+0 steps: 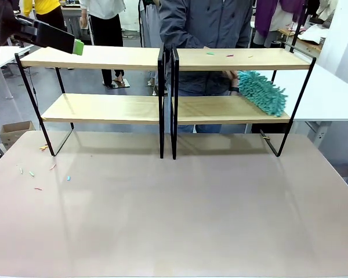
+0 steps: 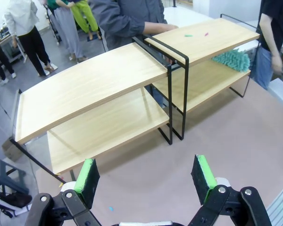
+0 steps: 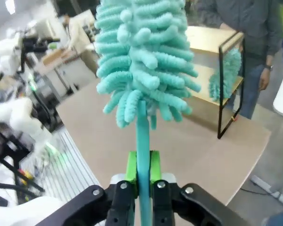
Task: Clean the shelves.
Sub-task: Clean another randomly selected level of the Shelf with the Duster.
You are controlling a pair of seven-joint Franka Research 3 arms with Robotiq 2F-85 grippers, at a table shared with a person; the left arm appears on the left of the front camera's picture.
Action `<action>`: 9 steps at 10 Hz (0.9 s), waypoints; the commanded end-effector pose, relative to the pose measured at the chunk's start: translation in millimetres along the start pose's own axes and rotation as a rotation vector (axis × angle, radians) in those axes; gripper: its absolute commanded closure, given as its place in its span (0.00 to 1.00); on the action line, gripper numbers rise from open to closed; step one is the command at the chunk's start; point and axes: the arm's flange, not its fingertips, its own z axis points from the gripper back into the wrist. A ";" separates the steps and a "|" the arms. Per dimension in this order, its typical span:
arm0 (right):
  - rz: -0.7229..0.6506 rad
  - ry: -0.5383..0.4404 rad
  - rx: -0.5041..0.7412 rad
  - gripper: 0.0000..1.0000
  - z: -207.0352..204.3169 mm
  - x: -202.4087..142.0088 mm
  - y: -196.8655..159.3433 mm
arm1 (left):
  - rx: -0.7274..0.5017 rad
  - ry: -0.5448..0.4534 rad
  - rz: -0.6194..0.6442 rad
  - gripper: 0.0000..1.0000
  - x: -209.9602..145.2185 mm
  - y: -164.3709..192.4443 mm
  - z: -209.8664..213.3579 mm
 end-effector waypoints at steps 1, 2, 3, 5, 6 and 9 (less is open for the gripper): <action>0.189 0.165 -0.035 0.88 -72.9 26.0 50.5 | 0.002 -0.006 -0.001 0.00 -3.0 -0.3 -0.3; 0.293 0.242 -0.010 0.88 -96.6 24.3 74.9 | 0.002 -0.006 -0.001 0.00 -3.0 -0.3 -0.3; 0.302 0.230 -0.009 0.88 -92.7 17.8 81.4 | 0.002 -0.006 -0.001 0.00 -3.0 -0.3 -0.3; 0.263 0.249 -0.001 0.88 -95.1 35.2 79.8 | 0.002 -0.006 -0.001 0.00 -3.0 -0.3 -0.3; 0.232 0.188 -0.018 0.88 -67.0 12.2 82.9 | 0.002 -0.006 -0.001 0.00 -3.0 -0.3 -0.3; 0.293 0.447 -0.143 0.88 -150.9 80.8 116.4 | 0.002 -0.006 -0.001 0.00 -3.0 -0.3 -0.3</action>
